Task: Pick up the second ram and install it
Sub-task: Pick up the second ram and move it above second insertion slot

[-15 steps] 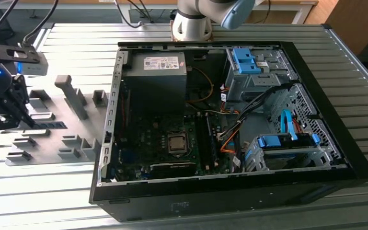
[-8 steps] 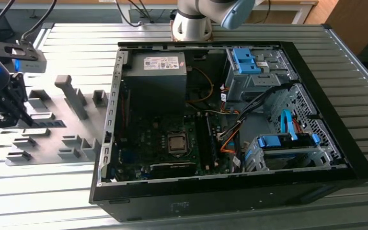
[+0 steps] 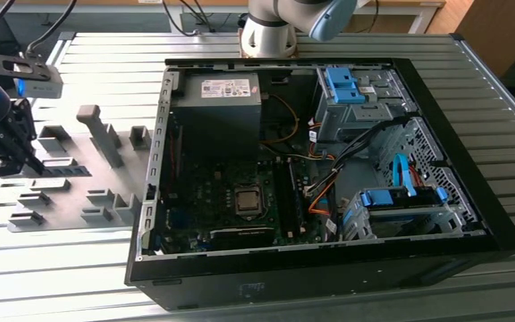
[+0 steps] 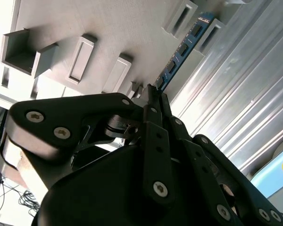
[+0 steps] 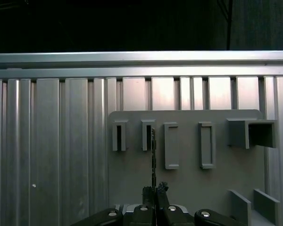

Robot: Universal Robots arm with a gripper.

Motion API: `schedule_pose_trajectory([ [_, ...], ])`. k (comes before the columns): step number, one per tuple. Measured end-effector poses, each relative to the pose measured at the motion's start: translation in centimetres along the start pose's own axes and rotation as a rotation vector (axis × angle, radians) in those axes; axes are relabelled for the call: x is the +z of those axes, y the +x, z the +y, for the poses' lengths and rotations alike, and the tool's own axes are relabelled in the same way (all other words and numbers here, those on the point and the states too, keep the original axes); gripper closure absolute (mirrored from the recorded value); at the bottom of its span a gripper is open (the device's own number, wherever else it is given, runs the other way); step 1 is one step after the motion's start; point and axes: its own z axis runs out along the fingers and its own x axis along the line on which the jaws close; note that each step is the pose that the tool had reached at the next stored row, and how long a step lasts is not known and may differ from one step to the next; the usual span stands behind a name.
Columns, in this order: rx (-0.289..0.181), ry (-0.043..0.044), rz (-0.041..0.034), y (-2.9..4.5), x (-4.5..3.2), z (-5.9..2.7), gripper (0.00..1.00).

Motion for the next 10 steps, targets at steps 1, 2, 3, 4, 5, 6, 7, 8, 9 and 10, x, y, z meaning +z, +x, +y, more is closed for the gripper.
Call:
schedule_pose_trajectory([
  [1, 0.0, 0.0, 0.0, 0.0, -0.07, 0.0, 0.86],
  [2, 0.0, 0.0001, -0.0001, 0.0, -0.13, 0.0, 0.86],
  [3, 0.0, 0.0, 0.0, 0.0, -0.21, 0.0, 0.86],
  [4, 0.0, 0.0001, 0.0, -0.01, -0.27, 0.0, 0.86],
  [5, 0.0, 0.0, 0.0001, -0.01, -0.35, 0.01, 0.86],
  [6, 0.0, 0.0001, 0.0001, -0.01, -0.41, 0.01, 0.86],
  [7, 0.0, 0.0, 0.0002, -0.01, -0.49, 0.01, 0.86],
  [8, 0.0, 0.0, 0.0002, -0.02, -0.55, 0.01, 0.86],
  [9, 0.0, 0.0001, 0.0002, -0.02, -0.62, 0.01, 0.86],
  [10, 0.0, 0.0002, 0.0002, -0.02, -0.68, 0.01, 0.86],
])
